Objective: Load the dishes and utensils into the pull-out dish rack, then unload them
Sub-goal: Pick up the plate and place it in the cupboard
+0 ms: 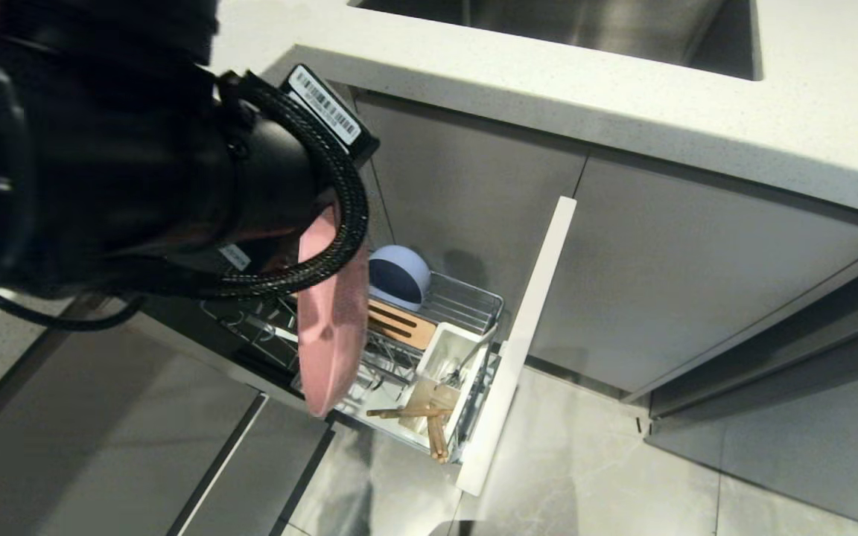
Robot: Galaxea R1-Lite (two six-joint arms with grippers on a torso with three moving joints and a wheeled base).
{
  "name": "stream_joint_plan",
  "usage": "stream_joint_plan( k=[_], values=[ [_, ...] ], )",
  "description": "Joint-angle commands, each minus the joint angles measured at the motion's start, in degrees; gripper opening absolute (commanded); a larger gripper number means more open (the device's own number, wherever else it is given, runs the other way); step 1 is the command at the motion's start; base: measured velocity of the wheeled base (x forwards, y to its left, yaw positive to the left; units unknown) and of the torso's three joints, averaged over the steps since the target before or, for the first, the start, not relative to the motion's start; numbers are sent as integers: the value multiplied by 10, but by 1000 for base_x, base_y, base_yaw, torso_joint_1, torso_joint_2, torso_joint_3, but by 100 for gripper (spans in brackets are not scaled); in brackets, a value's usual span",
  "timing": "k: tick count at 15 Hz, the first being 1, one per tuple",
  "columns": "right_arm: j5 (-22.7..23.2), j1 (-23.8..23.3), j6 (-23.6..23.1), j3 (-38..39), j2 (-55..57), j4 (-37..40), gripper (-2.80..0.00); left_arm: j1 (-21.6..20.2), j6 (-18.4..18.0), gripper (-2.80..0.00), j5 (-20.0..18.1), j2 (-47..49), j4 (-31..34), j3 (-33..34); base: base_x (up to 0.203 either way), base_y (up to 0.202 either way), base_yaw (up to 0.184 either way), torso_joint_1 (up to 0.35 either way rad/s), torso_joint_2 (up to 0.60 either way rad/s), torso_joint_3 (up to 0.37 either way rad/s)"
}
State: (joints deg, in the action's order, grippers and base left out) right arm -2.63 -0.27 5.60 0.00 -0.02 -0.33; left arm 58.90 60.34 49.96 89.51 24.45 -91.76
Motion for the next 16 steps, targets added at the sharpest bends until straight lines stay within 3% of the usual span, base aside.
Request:
stream_joint_plan(
  k=[1, 4, 7, 16],
  values=[
    [0, 0, 0, 0, -2, 0, -280, -23, 25, -280, 46, 40, -70, 32, 0, 0, 0, 0, 0, 0],
    [0, 0, 0, 0, -2, 0, -280, -58, 26, -280, 83, 48, -224, 107, 0, 0, 0, 0, 0, 0],
    [0, 0, 0, 0, -2, 0, -280, -85, 24, -280, 89, 56, -305, 129, 0, 0, 0, 0, 0, 0],
    [0, 0, 0, 0, -2, 0, -280, -90, 19, -280, 89, 83, -402, 185, 0, 0, 0, 0, 0, 0]
  ],
)
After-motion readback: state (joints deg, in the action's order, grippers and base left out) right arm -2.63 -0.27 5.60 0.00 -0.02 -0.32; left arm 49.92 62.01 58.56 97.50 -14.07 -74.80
